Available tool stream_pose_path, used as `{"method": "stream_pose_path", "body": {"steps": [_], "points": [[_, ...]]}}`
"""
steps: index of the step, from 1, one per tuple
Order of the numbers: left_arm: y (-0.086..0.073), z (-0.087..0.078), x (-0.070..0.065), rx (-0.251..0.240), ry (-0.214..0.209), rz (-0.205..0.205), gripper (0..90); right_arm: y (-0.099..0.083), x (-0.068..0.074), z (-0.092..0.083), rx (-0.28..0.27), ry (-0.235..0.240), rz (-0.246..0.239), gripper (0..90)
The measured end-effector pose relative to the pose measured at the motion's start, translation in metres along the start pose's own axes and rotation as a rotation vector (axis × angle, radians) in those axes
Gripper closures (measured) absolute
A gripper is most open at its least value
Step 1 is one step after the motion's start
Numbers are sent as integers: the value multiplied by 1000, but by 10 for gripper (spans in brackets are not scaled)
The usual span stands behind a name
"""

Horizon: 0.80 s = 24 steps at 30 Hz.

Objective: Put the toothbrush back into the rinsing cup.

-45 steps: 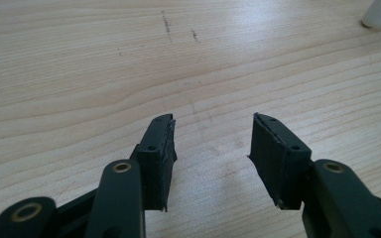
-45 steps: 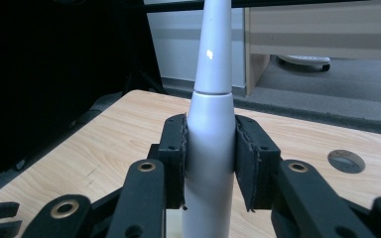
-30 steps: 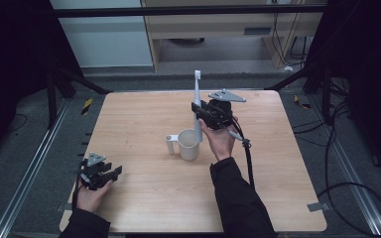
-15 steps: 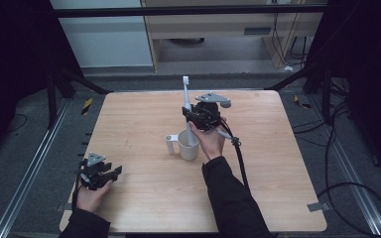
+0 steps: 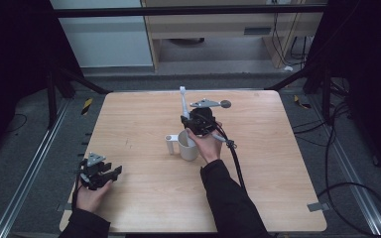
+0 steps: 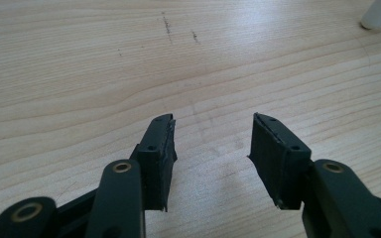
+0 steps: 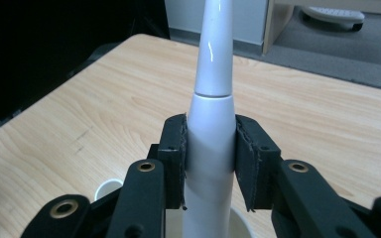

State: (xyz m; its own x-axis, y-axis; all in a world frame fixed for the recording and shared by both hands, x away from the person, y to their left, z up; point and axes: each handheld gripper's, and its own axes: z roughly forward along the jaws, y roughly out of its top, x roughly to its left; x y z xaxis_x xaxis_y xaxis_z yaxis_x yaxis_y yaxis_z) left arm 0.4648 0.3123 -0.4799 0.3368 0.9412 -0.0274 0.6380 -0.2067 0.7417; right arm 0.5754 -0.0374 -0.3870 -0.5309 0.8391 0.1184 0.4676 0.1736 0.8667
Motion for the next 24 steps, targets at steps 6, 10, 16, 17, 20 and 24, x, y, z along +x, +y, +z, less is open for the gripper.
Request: {"method": "stream_pose_path", "body": {"steps": [6,10,16,17,20,24], "points": [[0,0,0,0,1,0,512,-11,1,7,57,-2,-22,673],[0,0,0,3,0,3,512,-15,0,9,86,0,-21,673],[0,0,0,1,1,1,512,-20,-1,10,100,-2,-23,671],[0,0,0,4,1,4,512,-20,-1,10,100,-2,-23,671],[0,0,0,5,1,5,511,-20,-1,9,105,-1,-27,667],[0,0,0,5,1,6,512,-20,0,8,98,-15,-50,637]]}}
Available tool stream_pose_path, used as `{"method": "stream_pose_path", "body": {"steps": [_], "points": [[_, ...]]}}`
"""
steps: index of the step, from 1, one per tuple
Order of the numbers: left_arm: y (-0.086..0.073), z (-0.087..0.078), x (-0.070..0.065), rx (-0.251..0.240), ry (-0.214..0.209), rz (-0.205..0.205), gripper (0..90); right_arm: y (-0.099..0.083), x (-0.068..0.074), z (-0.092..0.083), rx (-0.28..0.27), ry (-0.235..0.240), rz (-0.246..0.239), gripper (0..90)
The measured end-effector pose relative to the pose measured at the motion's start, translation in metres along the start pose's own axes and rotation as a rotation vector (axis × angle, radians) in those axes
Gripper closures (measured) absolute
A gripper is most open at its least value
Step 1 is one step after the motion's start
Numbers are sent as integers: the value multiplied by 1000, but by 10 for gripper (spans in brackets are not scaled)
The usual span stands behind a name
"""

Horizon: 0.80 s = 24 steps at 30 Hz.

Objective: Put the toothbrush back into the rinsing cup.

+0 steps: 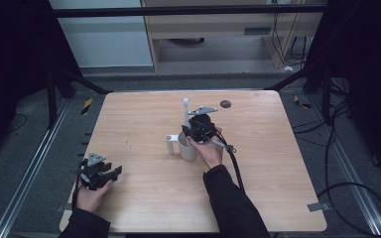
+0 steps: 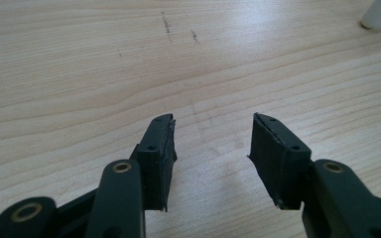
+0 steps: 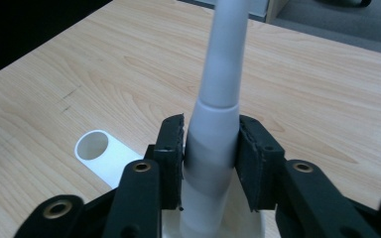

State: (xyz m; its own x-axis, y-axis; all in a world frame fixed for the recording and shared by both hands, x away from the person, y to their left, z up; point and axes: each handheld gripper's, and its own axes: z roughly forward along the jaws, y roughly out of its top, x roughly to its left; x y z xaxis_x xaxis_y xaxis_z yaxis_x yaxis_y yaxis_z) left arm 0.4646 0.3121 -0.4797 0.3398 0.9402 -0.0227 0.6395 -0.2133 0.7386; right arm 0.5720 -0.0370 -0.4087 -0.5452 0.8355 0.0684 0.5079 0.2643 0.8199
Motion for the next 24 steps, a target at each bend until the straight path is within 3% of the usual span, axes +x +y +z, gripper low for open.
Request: {"method": "stream_pose_path", "body": {"steps": [9,14,16,22,24], "points": [[0,0,0,-3,0,-2,512,0,2,-15,-43,7,-26,576],[0,0,0,-4,0,-2,511,-3,1,-36,-73,20,-47,394],[0,0,0,-4,0,-2,511,-4,0,-40,-79,22,-47,367],[0,0,-1,-9,-1,0,507,-23,-10,-67,-88,30,-26,269],[0,-1,-2,-11,-2,1,504,-37,-19,-78,-84,45,3,237]]}}
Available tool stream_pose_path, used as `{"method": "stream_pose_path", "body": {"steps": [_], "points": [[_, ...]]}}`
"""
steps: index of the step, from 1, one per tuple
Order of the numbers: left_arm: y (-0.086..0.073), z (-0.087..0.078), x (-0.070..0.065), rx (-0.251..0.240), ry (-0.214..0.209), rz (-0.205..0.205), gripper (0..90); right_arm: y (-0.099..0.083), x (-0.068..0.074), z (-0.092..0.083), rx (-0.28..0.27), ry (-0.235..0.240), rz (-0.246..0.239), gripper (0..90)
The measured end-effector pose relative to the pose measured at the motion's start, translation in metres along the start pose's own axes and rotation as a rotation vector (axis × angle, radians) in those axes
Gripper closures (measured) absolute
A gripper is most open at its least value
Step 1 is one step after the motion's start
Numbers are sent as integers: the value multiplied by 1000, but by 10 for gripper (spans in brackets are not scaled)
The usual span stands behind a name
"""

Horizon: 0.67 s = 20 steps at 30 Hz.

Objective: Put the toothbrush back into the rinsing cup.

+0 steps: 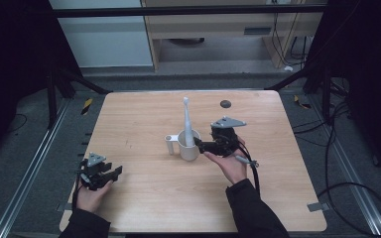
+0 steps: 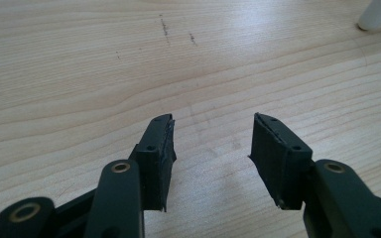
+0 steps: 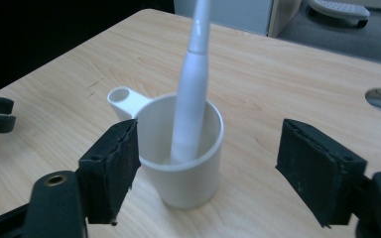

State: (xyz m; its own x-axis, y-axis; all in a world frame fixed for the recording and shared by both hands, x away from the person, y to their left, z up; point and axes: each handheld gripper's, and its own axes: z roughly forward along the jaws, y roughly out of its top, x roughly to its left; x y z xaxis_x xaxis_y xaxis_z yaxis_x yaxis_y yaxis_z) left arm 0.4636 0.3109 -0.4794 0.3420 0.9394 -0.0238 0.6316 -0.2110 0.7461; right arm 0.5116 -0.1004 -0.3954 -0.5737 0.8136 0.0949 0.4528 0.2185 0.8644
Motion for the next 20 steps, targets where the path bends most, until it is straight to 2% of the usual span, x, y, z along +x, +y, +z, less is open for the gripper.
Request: {"method": "stream_pose_path", "body": {"steps": [5,6,8,10,11,13,14,15,18,20], "points": [[0,0,0,0,0,2,494,-24,-16,-21,25,-12,26,210],[0,0,0,0,0,2,492,-24,-16,-21,25,-12,26,210],[0,0,0,-1,-1,3,486,-40,-26,-31,35,-36,31,198],[0,0,0,1,-1,6,483,-45,-29,-34,38,-45,34,197],[0,0,0,2,-2,8,475,-56,-37,-39,45,-63,42,195],[0,0,-1,1,-3,9,470,-60,-40,-42,51,-70,46,194],[0,0,-1,-1,-6,9,461,-69,-46,-46,56,-84,54,192],[0,0,-1,-1,-6,9,458,-69,-46,-46,56,-84,54,192],[-1,1,-1,-5,-8,8,450,-84,-56,-53,80,-108,60,192],[-1,1,-1,-5,-9,8,442,-87,-59,-54,89,-118,60,191]]}}
